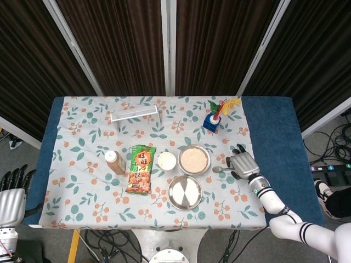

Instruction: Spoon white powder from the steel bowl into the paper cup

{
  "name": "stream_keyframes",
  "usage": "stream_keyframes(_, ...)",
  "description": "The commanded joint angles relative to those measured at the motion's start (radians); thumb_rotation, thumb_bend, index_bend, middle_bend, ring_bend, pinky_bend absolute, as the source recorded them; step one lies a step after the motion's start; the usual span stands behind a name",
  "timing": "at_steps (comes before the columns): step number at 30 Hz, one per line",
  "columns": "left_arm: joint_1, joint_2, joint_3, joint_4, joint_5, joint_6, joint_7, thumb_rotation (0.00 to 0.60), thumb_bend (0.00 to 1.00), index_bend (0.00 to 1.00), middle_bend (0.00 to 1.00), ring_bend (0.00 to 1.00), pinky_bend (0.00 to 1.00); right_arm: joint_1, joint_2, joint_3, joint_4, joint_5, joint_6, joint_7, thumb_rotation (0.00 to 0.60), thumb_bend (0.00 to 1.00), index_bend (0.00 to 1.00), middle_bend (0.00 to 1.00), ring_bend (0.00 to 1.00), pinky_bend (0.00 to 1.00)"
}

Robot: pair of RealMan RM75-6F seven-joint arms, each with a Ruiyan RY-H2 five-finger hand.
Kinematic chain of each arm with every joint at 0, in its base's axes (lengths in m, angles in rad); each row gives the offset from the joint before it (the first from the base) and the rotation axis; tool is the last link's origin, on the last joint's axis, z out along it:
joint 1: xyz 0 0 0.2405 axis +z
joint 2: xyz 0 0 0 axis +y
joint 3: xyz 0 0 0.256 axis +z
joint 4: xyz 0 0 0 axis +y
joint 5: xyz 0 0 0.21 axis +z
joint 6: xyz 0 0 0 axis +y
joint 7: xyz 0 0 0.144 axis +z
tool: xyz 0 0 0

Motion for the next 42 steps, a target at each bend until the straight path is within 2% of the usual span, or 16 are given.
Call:
stream_keyframes(1,0.001,-0.003,0.0,0.004,0.001,0.001,-0.006,0.6,0.05,0.21,0.14,0.07,0.07,0.001,-0.007,-0.003,0.004,0.002,0.006,-0.015,0.6,0.26,0.49,0.52,0.18,0.03)
stream_keyframes(17,0.014,-0.014,0.004,0.031,0.003,0.011,-0.036,0.6,0.05,0.21,0.14,0.07,0.07,0.004,-0.011,-0.005,-0.001,0.016,0.02,-0.05,0.6,0.3,0.56,0.56,0.23,0.03)
stream_keyframes(21,0.015,-0.01,0.002,0.025,0.005,0.015,-0.032,0.6,0.05,0.21,0.14,0.07,0.07,0.004,0.049,-0.012,-0.052,-0.003,0.028,-0.052,0.6,0.3,0.57,0.57,0.23,0.03)
stream_keyframes(26,0.014,-0.001,-0.001,0.014,0.012,0.022,-0.022,0.6,0.05,0.21,0.14,0.07,0.07,0.029,0.196,-0.02,-0.171,-0.04,0.018,-0.105,0.6,0.3,0.58,0.58,0.24,0.03)
stream_keyframes(29,0.014,0.003,-0.005,0.008,0.014,0.028,-0.017,0.6,0.05,0.21,0.14,0.07,0.07,0.066,0.282,-0.006,-0.249,-0.044,-0.009,-0.155,0.6,0.3,0.59,0.59,0.25,0.03)
stream_keyframes(33,0.011,0.008,-0.01,0.004,0.018,0.031,-0.008,0.6,0.05,0.21,0.14,0.07,0.07,0.147,0.341,0.031,-0.322,-0.002,-0.084,-0.235,0.6,0.3,0.59,0.59,0.25,0.03)
stream_keyframes(37,0.006,0.013,-0.012,0.003,0.028,0.033,-0.007,0.6,0.05,0.21,0.14,0.07,0.07,0.234,0.331,0.05,-0.335,0.07,-0.159,-0.332,0.6,0.3,0.59,0.59,0.25,0.02)
stream_keyframes(42,0.004,0.017,-0.012,0.001,0.033,0.032,-0.008,0.6,0.05,0.21,0.14,0.07,0.07,0.332,0.271,0.037,-0.301,0.189,-0.22,-0.457,0.6,0.3,0.59,0.59,0.25,0.01)
